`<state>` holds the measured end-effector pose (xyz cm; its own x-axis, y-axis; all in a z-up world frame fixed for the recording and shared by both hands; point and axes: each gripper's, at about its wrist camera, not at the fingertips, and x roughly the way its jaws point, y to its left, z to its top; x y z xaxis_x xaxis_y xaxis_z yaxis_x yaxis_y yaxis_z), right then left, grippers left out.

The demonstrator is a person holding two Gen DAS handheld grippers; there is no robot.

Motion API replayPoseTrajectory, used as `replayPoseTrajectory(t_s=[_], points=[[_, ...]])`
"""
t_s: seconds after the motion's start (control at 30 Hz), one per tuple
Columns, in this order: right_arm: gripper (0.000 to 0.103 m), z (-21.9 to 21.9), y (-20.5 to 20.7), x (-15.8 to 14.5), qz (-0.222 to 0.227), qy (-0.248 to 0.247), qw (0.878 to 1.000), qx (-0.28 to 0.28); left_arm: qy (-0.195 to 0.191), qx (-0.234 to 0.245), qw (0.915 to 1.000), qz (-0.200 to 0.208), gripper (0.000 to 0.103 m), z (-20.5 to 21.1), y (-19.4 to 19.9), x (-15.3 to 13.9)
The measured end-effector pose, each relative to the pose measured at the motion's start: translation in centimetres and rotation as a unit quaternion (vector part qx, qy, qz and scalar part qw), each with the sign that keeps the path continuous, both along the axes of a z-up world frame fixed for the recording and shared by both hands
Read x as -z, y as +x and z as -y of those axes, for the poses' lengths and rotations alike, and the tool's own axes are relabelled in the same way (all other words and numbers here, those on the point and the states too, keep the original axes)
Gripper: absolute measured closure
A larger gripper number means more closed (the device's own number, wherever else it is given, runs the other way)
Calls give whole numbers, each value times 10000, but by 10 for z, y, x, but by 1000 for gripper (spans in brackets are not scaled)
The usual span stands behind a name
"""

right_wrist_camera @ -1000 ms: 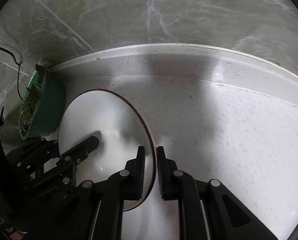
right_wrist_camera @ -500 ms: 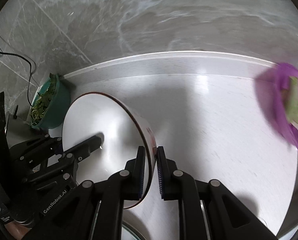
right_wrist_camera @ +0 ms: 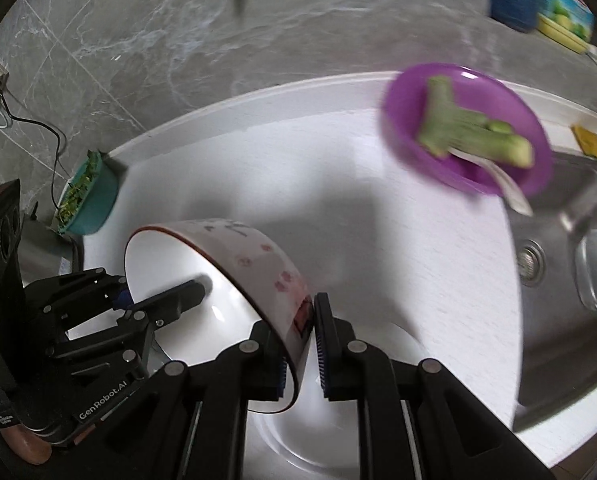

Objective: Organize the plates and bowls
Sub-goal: 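Lift the floral bowl with both grippers and carry it over the stack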

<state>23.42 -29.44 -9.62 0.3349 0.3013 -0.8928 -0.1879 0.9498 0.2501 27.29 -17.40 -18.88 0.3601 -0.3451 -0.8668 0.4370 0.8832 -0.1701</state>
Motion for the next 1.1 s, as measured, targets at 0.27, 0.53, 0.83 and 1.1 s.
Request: replayPoseTrajectory(t_s=[0.27,0.53,0.83,1.1], points=[[89,44,-28,26,-282,-50,9996,-55,336,153,9990,-242,91,57,-46,32],[88,58,-38,46,-444,-4,9989,-136,458,97,9981,-406,91,66,-63,55],[88,52,-34,57,-463,-178,9982,-325,549,25,9971,-524,91,63,-61,70],[89,38,-35,55,-195,-726,9956,-564,445,-38,9981,-428,88,58,-65,75]])
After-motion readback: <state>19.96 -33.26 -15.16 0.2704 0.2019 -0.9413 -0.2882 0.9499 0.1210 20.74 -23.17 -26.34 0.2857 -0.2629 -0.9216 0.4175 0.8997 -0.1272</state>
